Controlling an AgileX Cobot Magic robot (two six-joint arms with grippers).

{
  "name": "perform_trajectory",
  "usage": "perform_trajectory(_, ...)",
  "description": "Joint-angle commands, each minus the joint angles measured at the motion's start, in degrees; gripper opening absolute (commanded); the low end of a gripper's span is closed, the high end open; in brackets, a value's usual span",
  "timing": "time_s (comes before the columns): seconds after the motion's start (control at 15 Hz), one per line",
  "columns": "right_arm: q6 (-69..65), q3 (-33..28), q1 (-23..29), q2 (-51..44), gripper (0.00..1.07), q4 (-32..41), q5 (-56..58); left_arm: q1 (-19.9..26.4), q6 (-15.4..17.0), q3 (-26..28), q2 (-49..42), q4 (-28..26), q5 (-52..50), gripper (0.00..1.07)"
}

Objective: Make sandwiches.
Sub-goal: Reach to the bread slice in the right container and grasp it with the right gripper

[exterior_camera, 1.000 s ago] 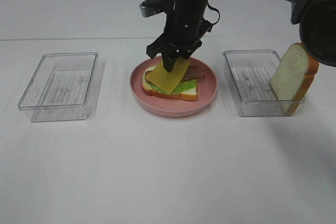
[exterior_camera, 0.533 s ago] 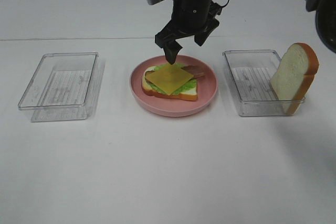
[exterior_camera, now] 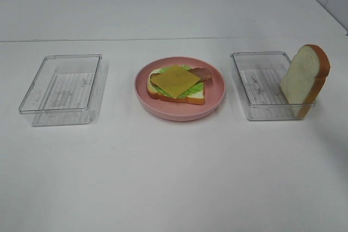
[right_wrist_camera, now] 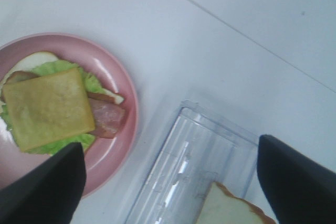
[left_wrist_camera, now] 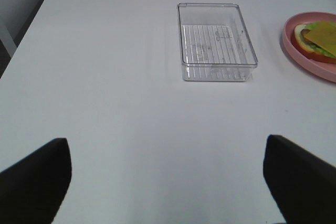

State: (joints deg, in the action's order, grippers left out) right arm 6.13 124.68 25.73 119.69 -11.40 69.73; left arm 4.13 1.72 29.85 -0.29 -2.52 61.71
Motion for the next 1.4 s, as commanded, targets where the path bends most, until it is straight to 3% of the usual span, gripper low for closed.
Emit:
perform_trajectory(0.07, -1.78, 0.00, -4.13, -3.21, 0.87, -1.15, 5.10, -0.29, -0.06, -0.11, -0.97, -0.40, -0.17, 0.91)
perform_trajectory(0.4, -1.72, -6.93, -18.16, -8.02, 0.87, 3.67, 4.47, -0.29, -0.06, -0.11, -0.97, -0.40, -0.17, 0.91)
perform_trajectory(0.6, -1.20, -18.16, -24.75, -7.68, 0.87, 9.00, 0.17, -0.29, -0.06, -0.11, -0.97, -0.40, -0.17, 0.91)
perform_trajectory(0.8, 0.17, -26.93, -26.18, -5.84, 0.87, 11.92, -5.39, -0.29, -0.06, -0.11, -0.97, -0.40, -0.17, 0.91)
perform_trajectory(1.13, 0.34, -29.22, -26.07, -0.06, 0.83, 13.92, -7.39, -0.29, -0.06, -0.11, -0.97, -0.40, -0.17, 0.91)
perform_trajectory(1.27, 1.26, -29.22, -26.07, 0.74, 0.74, 15.47, -7.39, -0.29, -0.06, -0.11, -0.97, -0.40, -0.17, 0.91)
perform_trajectory(1.4, 1.38, -29.22, -26.07, 0.97, 0.34, 16.67, -7.22, -0.29, -0.06, -0.11, -0.97, -0.40, -0.17, 0.91)
